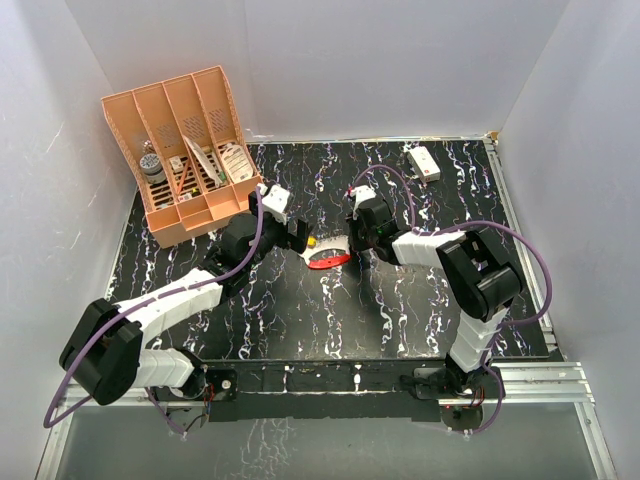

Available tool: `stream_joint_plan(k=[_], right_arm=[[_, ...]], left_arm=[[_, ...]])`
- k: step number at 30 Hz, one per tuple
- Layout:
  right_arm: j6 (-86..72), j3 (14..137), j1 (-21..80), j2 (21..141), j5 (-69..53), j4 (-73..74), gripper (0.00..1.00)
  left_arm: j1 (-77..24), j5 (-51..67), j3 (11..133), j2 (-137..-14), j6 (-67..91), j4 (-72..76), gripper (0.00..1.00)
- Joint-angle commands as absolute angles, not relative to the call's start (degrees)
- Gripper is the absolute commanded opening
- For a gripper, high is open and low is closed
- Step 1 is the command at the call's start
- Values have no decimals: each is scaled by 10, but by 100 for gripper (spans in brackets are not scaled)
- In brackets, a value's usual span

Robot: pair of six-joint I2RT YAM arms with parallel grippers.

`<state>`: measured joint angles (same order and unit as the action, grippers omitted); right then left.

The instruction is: Put the keys on the keyring

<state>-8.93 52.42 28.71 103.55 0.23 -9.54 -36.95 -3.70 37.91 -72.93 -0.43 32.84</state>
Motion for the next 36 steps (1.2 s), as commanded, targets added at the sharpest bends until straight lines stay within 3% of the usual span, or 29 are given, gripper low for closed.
stream_joint_plan(k=[1, 18, 28, 36], right_arm=[[-86, 535, 284, 1024, 10, -109, 0], [-71, 621, 284, 788, 34, 11, 0], [-85, 638, 286, 755, -14, 12, 0], [-118, 677, 285, 780, 179, 98, 0]], left_arm=[[-371, -45, 383, -726, -9, 332, 99], [-371, -53, 379, -667, -3, 313, 99], [-371, -53, 369, -632, 7, 312, 99], [-371, -54, 370, -630, 7, 310, 99]])
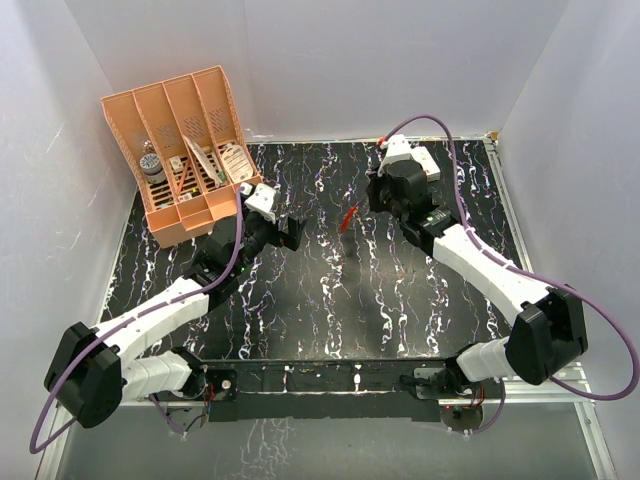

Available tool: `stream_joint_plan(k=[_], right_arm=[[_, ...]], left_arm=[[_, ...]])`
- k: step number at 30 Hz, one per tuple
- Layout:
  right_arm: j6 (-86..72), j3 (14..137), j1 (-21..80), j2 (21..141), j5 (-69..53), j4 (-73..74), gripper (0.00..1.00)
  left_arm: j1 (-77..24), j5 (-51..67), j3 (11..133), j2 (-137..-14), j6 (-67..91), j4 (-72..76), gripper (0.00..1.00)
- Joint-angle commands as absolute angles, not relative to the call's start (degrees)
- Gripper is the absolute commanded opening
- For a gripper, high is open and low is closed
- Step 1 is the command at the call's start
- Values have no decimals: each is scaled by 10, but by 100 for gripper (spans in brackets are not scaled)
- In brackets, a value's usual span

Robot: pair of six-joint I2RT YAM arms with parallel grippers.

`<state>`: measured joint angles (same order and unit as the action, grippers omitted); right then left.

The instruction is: Put the keys on the keyring

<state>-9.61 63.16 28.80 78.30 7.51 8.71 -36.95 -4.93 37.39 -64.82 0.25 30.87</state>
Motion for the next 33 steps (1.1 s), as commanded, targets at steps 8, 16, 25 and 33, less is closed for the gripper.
stream_joint_plan(k=[8, 16, 25, 33], right_arm=[[-148, 665, 285, 767, 75, 55, 0], [-190, 678, 285, 775, 14, 28, 0], [-214, 686, 291, 779, -18, 18, 0], [-228, 670, 298, 770, -19, 7, 0]], left_arm=[[-371, -7, 361, -643, -3, 338, 99], [-371, 98, 266, -680, -29, 562, 99], [-373, 196, 217, -793, -42, 805, 99], [-380, 227, 255, -885, -39, 860, 99]])
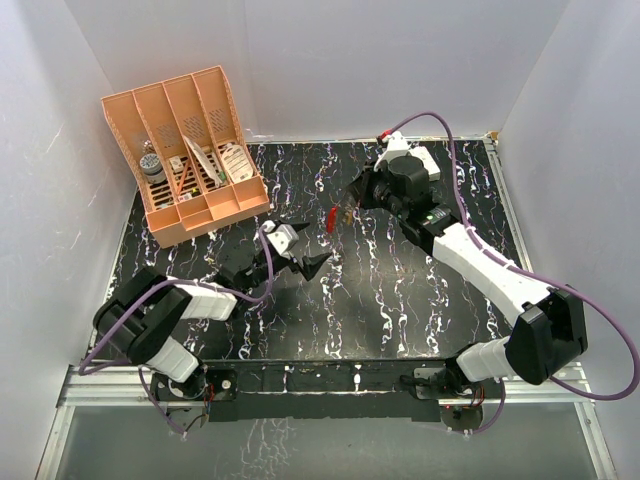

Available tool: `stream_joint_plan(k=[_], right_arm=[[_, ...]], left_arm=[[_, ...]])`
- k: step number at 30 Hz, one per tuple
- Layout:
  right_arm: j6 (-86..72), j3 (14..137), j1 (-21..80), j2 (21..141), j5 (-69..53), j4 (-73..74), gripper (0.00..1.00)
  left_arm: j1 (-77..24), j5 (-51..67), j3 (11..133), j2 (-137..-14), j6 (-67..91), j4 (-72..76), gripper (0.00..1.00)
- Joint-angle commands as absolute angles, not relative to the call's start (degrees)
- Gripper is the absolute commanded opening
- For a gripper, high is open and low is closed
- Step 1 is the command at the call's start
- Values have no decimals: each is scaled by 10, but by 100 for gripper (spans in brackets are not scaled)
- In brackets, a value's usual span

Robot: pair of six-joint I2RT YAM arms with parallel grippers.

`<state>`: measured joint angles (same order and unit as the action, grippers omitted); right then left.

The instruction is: Put the keys on the keyring

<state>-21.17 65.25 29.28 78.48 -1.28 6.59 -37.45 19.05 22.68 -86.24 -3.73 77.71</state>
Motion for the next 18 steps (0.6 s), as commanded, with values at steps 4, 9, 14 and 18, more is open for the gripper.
stream_joint_plan(k=[4, 9, 14, 18], right_arm=[[-236, 664, 302, 765, -24, -2, 0], [-242, 654, 306, 753, -29, -6, 0], [-247, 643, 308, 738, -33, -8, 0], [-251, 635, 309, 728, -34, -8, 0]], left_arm=[[-381, 216, 268, -930, -22, 911, 99], [-381, 198, 298, -973, -9, 948, 99], [-381, 194, 337, -1010, -5, 951, 96], [-381, 196, 359, -1035, 7, 960, 80]])
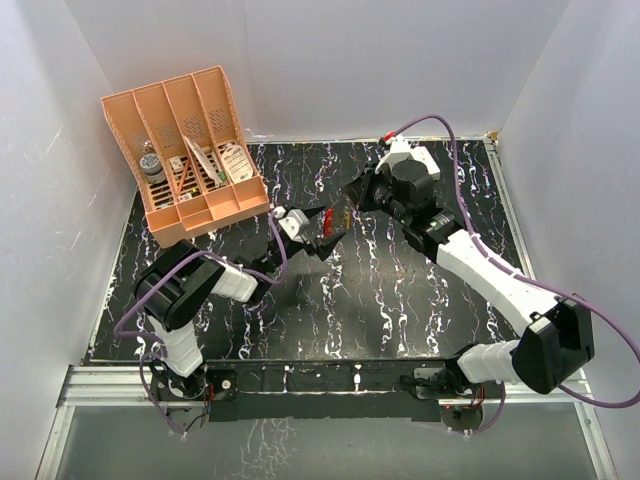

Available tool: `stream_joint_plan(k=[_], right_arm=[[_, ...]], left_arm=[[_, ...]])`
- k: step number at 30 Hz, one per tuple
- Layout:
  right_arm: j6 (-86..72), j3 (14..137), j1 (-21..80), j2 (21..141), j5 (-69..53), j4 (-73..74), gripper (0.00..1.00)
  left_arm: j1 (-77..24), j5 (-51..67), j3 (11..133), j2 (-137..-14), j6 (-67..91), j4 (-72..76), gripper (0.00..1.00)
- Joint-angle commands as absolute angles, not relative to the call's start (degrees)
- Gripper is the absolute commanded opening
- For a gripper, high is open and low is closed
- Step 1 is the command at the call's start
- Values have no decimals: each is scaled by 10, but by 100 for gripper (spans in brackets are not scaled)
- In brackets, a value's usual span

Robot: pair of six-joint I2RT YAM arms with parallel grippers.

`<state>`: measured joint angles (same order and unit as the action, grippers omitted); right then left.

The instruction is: Put the keys on the keyring

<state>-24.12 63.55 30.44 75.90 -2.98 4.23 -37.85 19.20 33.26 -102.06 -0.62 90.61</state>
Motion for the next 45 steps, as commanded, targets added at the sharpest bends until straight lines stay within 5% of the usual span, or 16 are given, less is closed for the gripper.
stream_joint_plan(k=[1, 9, 16, 21, 26, 29, 37, 45], right_arm=[[-252, 634, 309, 726, -34, -9, 0], [-250, 625, 309, 713, -22, -8, 0], [-249, 614, 309, 710, -24, -8, 0], [-246, 601, 309, 700, -4, -4, 0], [-236, 591, 308, 682, 51, 10, 53], [-223, 576, 305, 661, 95, 16, 70], [-216, 544, 257, 614, 186, 68, 77], [-209, 497, 214, 608, 132, 54, 78]], left_arm=[[-381, 196, 363, -1039, 12, 961, 73], [-381, 191, 351, -1027, 34, 971, 22], [-381, 186, 360, -980, 29, 896, 1], [-381, 150, 443, -879, -21, 540, 0], [-377, 105, 580, -838, -83, 207, 0], [-371, 102, 666, -840, -111, 56, 0], [-360, 95, 968, -936, -178, -325, 0], [-352, 99, 1177, -1079, -189, -555, 0]])
